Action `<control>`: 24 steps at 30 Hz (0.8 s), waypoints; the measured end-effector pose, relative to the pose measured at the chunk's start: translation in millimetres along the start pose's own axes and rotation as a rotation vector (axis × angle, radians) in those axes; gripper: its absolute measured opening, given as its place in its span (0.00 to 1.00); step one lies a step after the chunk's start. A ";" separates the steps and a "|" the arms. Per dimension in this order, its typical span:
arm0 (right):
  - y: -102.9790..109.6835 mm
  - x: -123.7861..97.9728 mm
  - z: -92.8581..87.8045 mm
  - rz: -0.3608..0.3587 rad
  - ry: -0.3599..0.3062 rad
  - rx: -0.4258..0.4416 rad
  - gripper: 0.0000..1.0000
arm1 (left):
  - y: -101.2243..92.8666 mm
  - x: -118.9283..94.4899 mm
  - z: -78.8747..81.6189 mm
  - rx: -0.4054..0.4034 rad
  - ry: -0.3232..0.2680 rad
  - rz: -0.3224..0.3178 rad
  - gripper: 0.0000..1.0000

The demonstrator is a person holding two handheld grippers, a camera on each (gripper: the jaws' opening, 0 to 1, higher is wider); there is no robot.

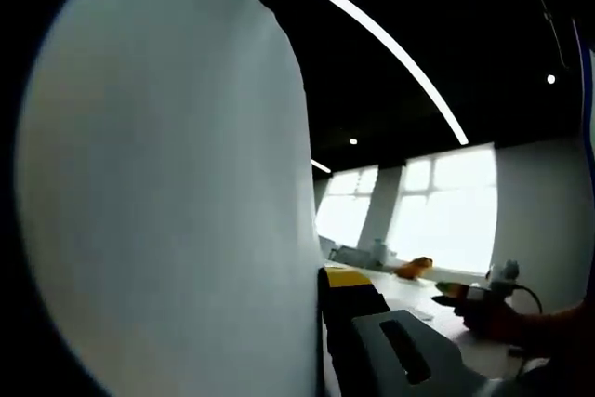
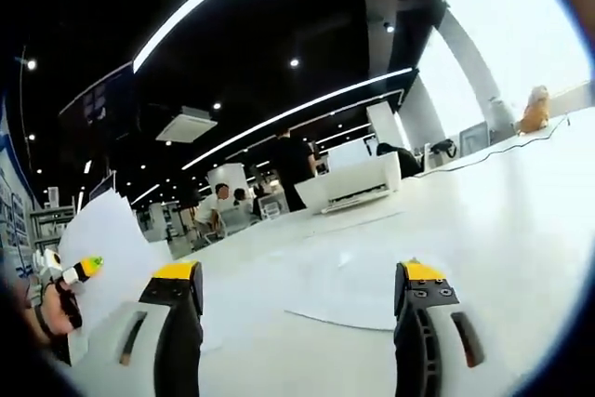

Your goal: Organize the stack of printing papers by aligning and flattening the scattered papers on the table

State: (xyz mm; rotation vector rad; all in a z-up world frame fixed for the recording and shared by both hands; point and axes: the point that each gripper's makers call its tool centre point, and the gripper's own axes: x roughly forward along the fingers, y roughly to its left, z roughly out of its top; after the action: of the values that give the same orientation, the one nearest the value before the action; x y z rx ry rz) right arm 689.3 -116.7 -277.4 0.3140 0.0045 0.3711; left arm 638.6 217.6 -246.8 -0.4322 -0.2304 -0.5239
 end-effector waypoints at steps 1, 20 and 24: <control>1.7 -0.4 -0.8 0.000 0.002 -0.006 0.80 | 0.0 0.0 0.0 0.001 0.000 0.000 0.06; -3.2 -0.9 0.3 -0.025 -0.001 -0.004 0.80 | 0.2 0.2 0.1 -0.003 -0.001 -0.001 0.06; -4.4 -0.1 -0.4 -0.037 0.003 -0.015 0.80 | 0.2 0.3 -0.5 -0.003 0.003 -0.001 0.06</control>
State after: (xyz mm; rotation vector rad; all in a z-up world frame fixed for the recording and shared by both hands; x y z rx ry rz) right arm 690.7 -120.6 -279.1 0.2977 0.0108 0.3348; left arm 639.0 217.4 -247.2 -0.4340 -0.2274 -0.5259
